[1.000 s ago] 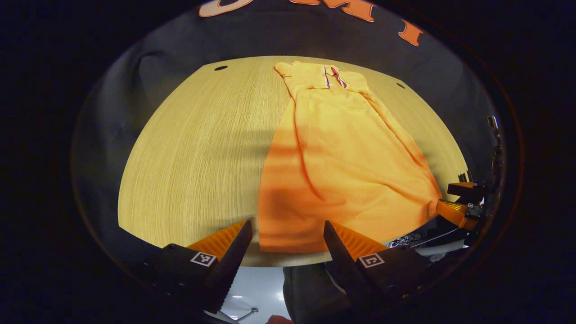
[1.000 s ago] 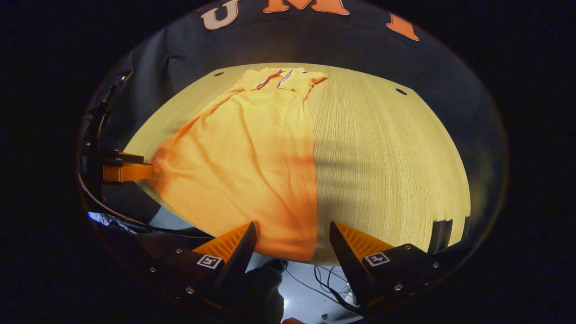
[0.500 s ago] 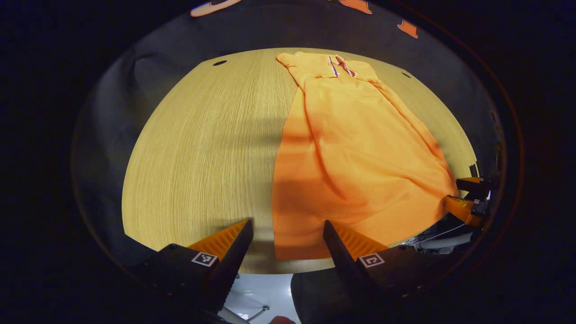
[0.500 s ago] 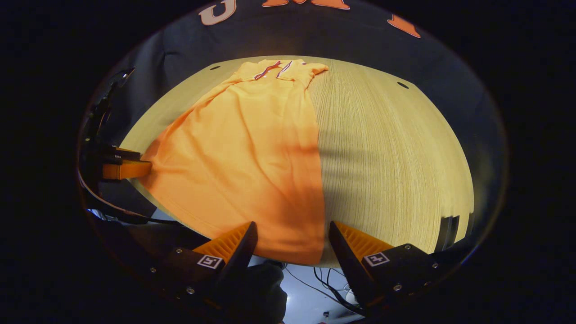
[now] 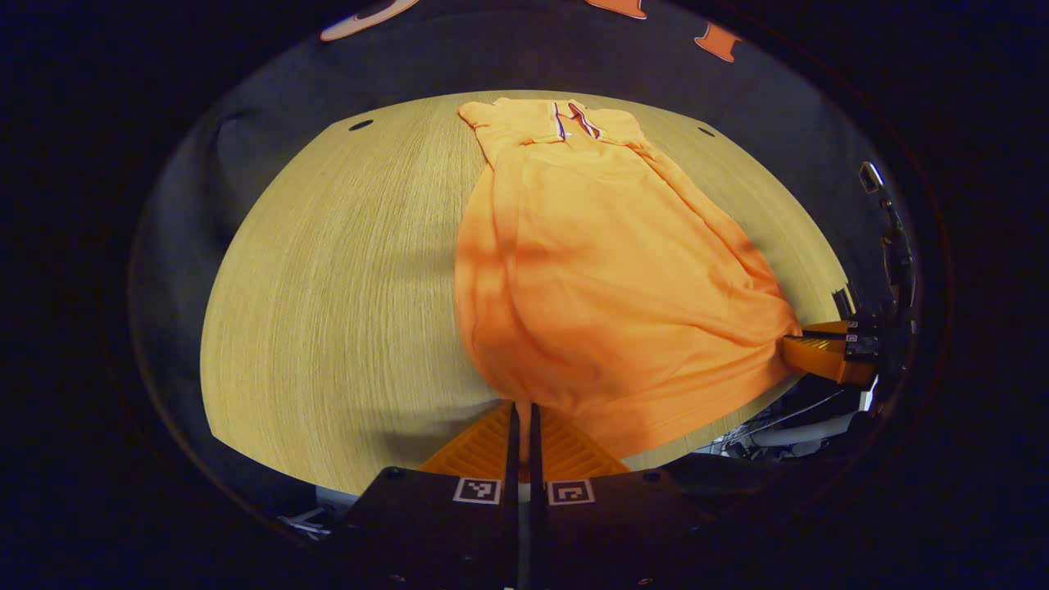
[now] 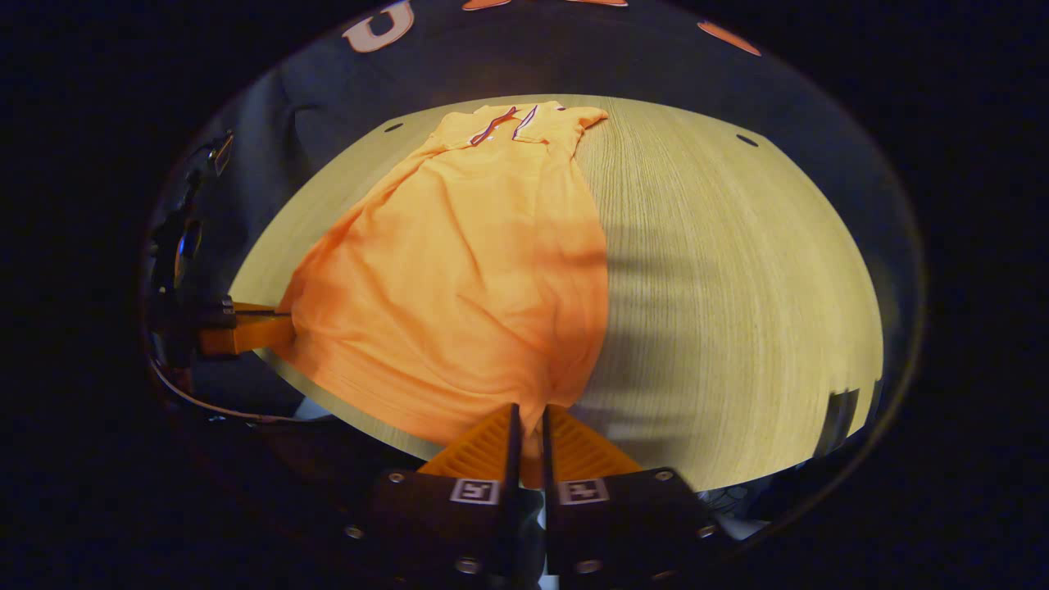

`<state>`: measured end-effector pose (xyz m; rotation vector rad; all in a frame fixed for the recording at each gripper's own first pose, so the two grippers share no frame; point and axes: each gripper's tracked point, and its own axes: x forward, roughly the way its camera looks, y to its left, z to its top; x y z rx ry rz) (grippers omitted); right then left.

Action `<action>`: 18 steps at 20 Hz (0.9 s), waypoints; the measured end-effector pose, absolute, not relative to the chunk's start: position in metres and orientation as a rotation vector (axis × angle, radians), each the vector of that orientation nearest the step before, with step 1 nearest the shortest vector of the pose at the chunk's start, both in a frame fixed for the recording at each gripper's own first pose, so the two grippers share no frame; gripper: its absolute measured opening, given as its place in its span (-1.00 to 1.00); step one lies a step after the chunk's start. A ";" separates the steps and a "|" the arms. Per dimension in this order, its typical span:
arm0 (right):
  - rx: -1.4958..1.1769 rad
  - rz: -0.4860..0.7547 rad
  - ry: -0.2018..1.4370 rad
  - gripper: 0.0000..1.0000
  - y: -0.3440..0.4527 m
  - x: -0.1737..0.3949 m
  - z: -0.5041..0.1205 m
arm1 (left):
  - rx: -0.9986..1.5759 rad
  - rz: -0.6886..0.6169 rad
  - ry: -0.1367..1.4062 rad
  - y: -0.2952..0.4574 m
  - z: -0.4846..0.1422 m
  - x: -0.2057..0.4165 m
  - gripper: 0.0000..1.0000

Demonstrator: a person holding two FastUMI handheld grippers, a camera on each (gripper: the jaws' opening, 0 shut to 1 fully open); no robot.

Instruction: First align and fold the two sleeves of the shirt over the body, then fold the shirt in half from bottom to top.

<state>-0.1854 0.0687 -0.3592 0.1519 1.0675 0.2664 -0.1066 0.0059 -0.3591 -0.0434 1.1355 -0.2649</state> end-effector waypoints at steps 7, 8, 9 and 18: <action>0.341 0.291 1.033 -0.93 0.077 -0.153 -0.336 | -0.128 -0.290 1.081 -0.004 -0.339 -0.076 -0.87; 0.336 0.300 1.020 -0.92 0.076 -0.152 -0.332 | -0.142 -0.293 1.081 -0.005 -0.338 -0.076 -0.87; 0.347 0.326 1.002 -0.92 0.078 -0.150 -0.326 | -0.168 -0.296 1.080 -0.006 -0.335 -0.076 -0.87; 0.457 0.429 0.857 -0.92 0.090 -0.131 -0.279 | -0.258 -0.307 0.960 -0.013 -0.287 -0.049 -0.88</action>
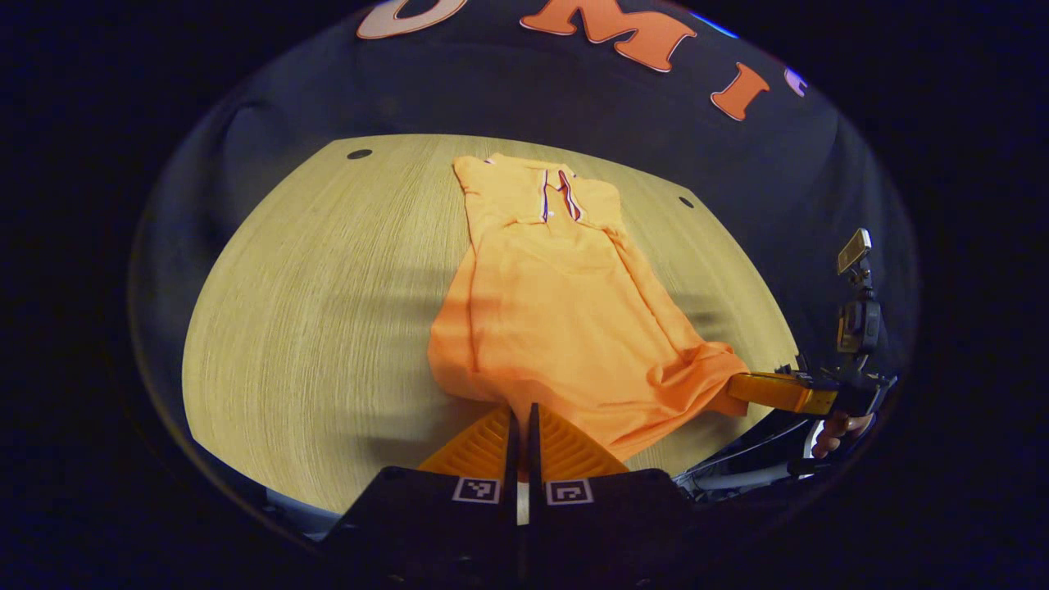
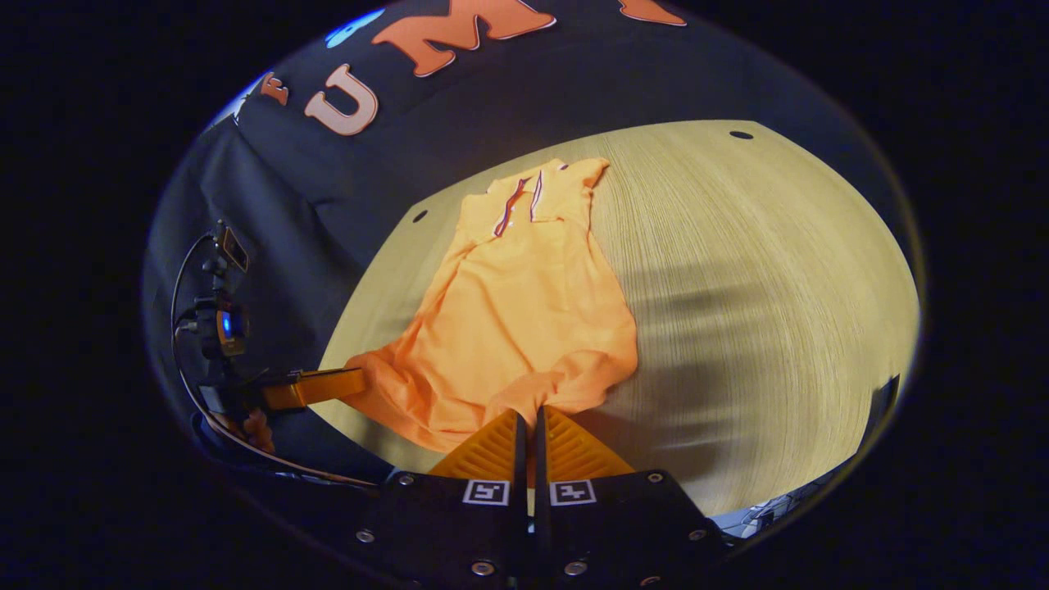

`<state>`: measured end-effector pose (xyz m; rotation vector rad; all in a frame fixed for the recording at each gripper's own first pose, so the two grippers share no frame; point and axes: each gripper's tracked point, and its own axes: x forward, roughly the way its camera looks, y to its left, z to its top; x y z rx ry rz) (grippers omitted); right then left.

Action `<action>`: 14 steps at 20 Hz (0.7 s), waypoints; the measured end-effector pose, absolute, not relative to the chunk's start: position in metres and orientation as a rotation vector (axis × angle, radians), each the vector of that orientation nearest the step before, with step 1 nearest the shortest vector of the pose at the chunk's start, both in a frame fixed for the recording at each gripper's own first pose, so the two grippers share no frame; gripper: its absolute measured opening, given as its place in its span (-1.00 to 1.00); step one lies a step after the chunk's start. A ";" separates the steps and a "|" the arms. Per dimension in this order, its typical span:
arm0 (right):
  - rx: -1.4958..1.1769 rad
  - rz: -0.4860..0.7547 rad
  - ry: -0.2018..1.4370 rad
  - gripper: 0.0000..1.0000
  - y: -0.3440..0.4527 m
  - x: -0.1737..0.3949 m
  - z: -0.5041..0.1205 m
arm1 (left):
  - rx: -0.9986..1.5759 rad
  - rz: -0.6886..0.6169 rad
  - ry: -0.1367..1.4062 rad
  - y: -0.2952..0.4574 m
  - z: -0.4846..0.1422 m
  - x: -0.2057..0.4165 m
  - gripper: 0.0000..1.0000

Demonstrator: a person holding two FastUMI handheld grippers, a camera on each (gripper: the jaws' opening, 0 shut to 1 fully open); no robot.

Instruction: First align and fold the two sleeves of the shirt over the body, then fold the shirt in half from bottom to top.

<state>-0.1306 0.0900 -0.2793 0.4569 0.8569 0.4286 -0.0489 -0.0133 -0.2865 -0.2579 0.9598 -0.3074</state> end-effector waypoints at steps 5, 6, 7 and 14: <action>0.463 0.442 0.797 -0.92 0.093 -0.109 -0.262 | -0.288 -0.303 0.908 -0.014 -0.266 -0.024 -0.92; 0.481 0.455 0.776 -0.92 0.096 -0.103 -0.253 | -0.296 -0.306 0.892 -0.013 -0.260 -0.019 -0.89; 0.480 0.452 0.749 -0.92 0.093 -0.102 -0.247 | -0.305 -0.309 0.877 -0.014 -0.255 -0.014 -0.89; 0.507 0.455 0.651 -0.92 0.083 -0.066 -0.209 | -0.314 -0.315 0.795 -0.010 -0.220 0.045 -0.89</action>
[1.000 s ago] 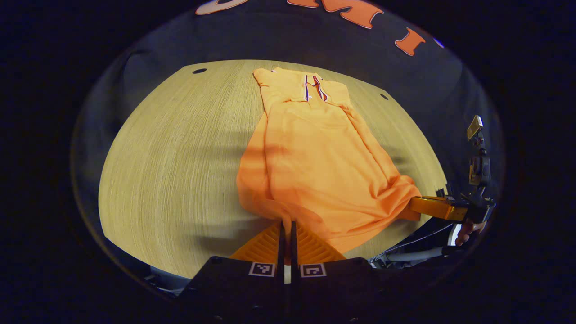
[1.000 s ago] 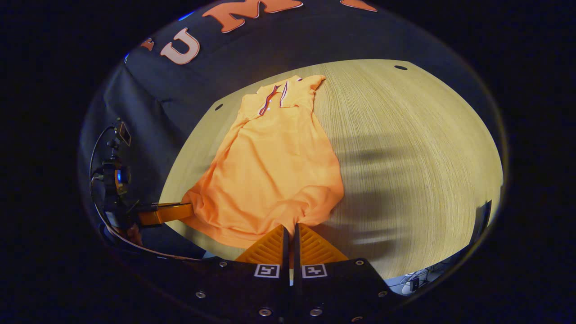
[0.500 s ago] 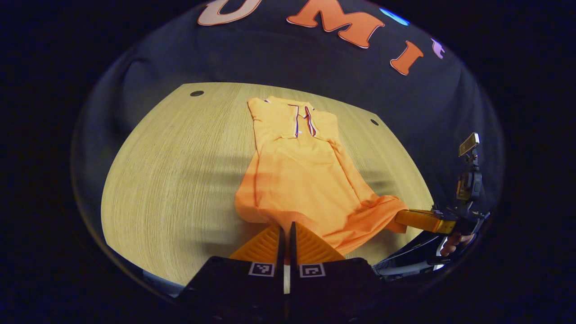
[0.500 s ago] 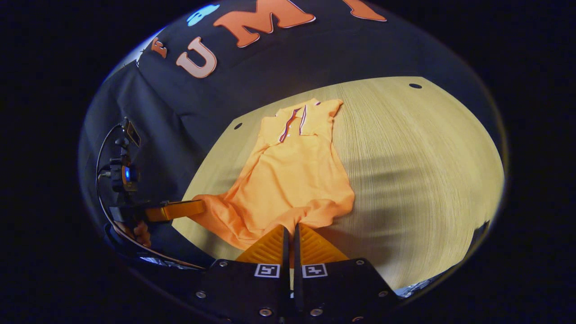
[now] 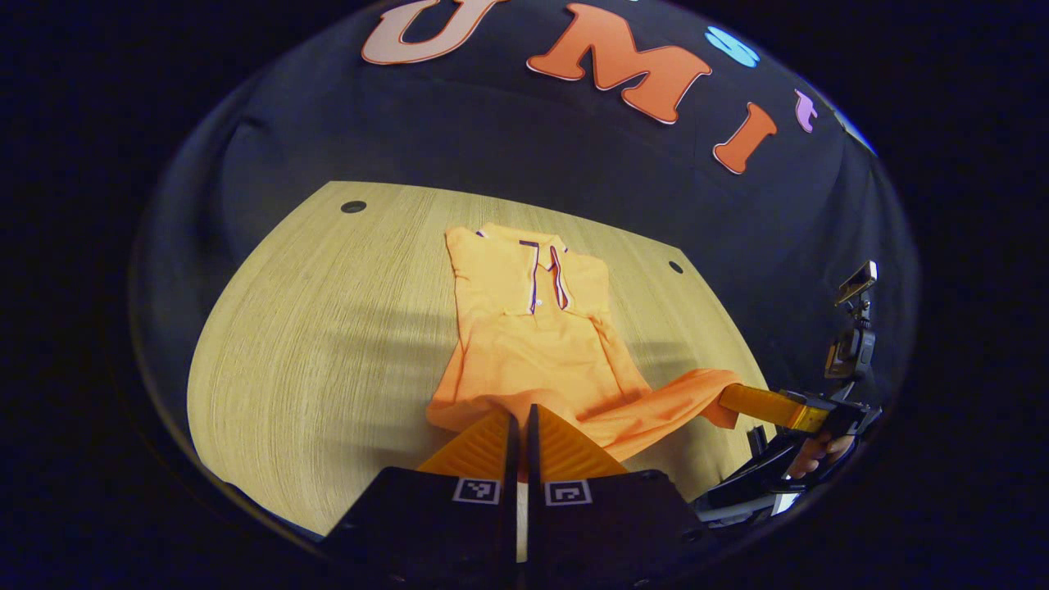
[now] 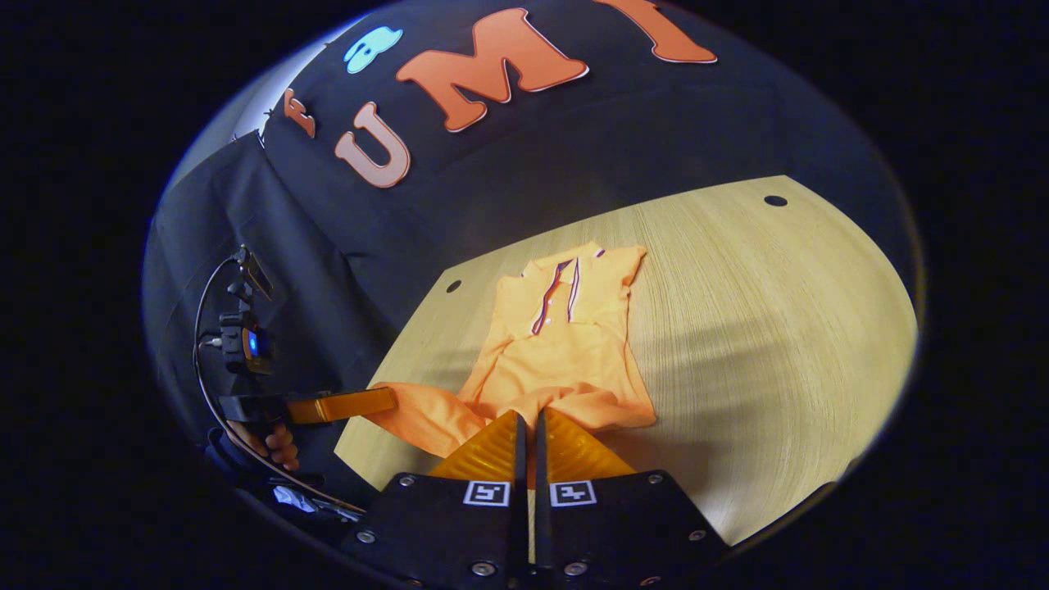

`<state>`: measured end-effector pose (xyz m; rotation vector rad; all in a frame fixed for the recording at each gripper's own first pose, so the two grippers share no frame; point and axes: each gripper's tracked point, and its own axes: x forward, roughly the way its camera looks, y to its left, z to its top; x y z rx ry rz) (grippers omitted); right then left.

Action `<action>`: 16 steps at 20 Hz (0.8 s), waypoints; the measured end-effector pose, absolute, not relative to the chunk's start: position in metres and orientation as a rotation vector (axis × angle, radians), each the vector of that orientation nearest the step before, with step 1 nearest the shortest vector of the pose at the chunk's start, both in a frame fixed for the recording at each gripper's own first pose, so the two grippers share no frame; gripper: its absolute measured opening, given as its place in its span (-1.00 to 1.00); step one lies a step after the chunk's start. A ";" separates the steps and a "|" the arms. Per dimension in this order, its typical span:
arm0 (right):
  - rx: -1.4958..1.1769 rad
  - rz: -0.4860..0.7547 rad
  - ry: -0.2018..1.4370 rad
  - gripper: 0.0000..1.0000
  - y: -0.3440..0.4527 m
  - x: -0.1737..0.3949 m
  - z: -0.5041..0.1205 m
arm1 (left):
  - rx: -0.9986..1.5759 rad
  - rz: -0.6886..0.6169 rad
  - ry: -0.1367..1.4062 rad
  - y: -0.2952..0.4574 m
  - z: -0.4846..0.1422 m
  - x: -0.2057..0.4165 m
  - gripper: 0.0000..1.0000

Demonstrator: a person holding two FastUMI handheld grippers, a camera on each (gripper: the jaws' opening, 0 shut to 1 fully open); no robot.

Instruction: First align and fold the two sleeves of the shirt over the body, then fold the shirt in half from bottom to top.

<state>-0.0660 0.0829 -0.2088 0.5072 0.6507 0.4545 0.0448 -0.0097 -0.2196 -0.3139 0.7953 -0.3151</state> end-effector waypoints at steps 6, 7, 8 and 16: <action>0.482 0.428 0.617 -0.93 0.074 -0.012 -0.188 | -0.304 -0.326 0.752 -0.007 -0.197 0.112 -0.89; 0.475 0.418 0.614 -0.93 0.076 -0.001 -0.185 | -0.305 -0.327 0.748 -0.006 -0.194 0.125 -0.89; 0.469 0.413 0.614 -0.92 0.076 0.010 -0.183 | -0.311 -0.327 0.744 -0.004 -0.193 0.139 -0.89; 0.446 0.329 0.624 -0.93 0.080 0.107 -0.184 | -0.288 -0.356 0.741 0.006 -0.200 0.257 -0.89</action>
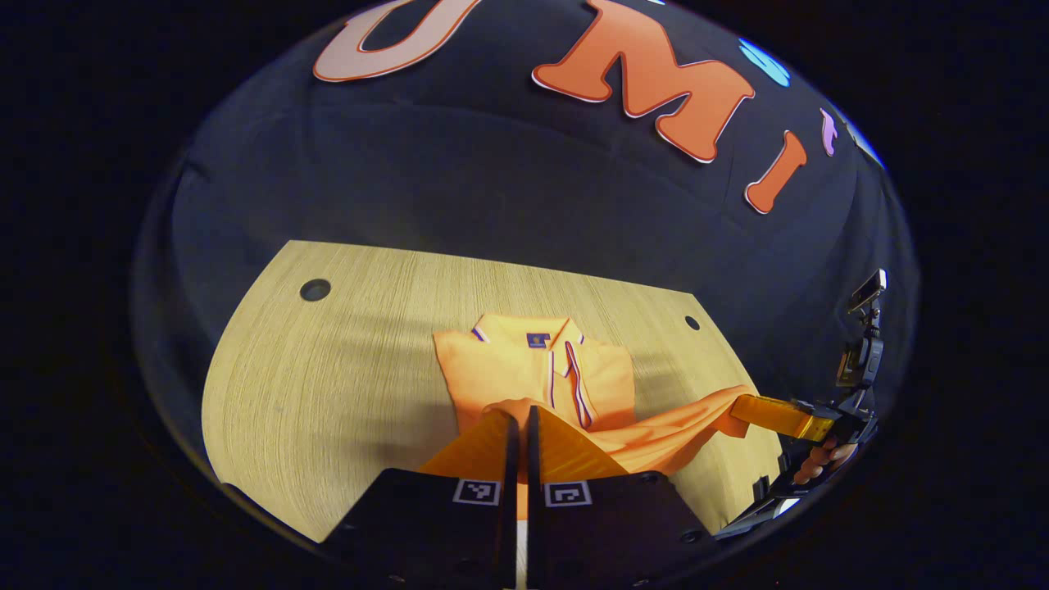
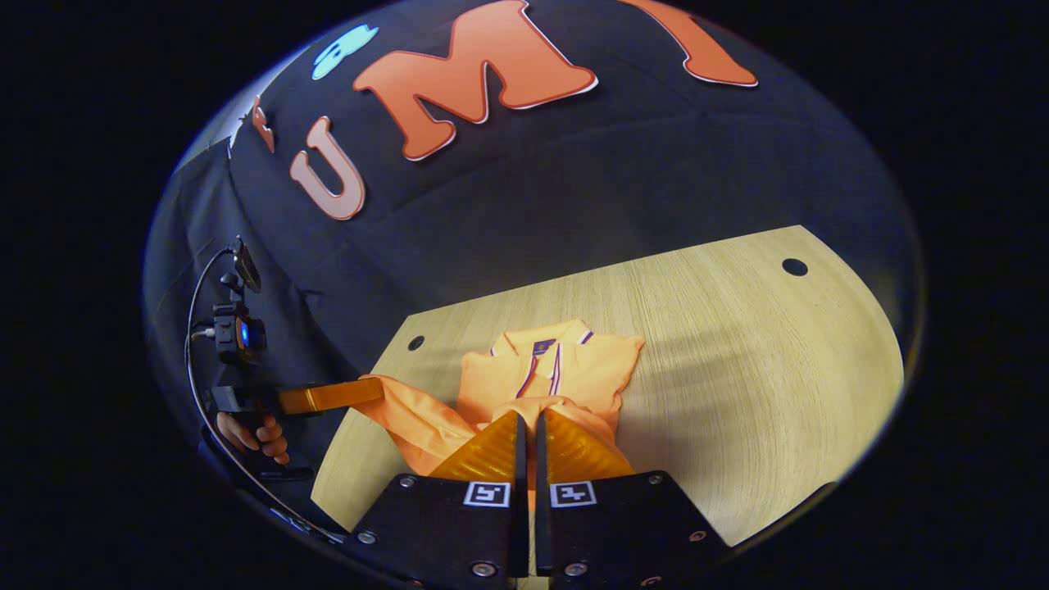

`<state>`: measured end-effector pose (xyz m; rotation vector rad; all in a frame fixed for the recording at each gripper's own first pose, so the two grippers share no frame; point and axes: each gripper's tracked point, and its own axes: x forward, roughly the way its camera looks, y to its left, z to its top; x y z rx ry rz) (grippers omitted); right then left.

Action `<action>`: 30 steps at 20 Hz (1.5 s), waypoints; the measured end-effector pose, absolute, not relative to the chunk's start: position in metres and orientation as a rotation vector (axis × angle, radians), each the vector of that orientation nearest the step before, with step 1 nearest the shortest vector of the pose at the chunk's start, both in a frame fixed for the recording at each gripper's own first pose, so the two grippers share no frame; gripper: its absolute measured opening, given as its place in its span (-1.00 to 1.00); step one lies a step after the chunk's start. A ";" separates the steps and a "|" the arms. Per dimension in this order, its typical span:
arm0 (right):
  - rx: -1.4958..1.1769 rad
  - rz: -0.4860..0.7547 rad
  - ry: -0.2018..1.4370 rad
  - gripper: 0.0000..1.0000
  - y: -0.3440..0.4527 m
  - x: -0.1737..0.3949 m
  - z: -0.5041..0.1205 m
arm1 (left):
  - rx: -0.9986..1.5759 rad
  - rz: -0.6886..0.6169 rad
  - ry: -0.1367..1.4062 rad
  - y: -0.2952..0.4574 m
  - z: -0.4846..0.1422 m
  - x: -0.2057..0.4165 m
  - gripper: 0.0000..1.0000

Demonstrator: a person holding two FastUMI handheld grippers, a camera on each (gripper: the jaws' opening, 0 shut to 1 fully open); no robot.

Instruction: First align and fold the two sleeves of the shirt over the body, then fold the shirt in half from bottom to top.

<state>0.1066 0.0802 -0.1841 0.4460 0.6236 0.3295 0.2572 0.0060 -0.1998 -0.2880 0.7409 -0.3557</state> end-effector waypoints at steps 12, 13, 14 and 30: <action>0.306 0.195 0.766 -0.92 0.071 0.233 -0.245 | -0.185 -0.363 0.826 0.007 -0.280 0.388 -0.89; 0.293 0.172 0.779 -0.93 0.069 0.241 -0.252 | -0.168 -0.344 0.822 0.011 -0.282 0.395 -0.89; 0.286 0.162 0.797 -0.94 0.068 0.248 -0.259 | -0.164 -0.340 0.818 0.010 -0.283 0.401 -0.89; 0.164 0.105 0.488 0.92 0.038 0.165 -0.155 | -0.101 -0.204 0.545 0.029 -0.154 0.311 0.98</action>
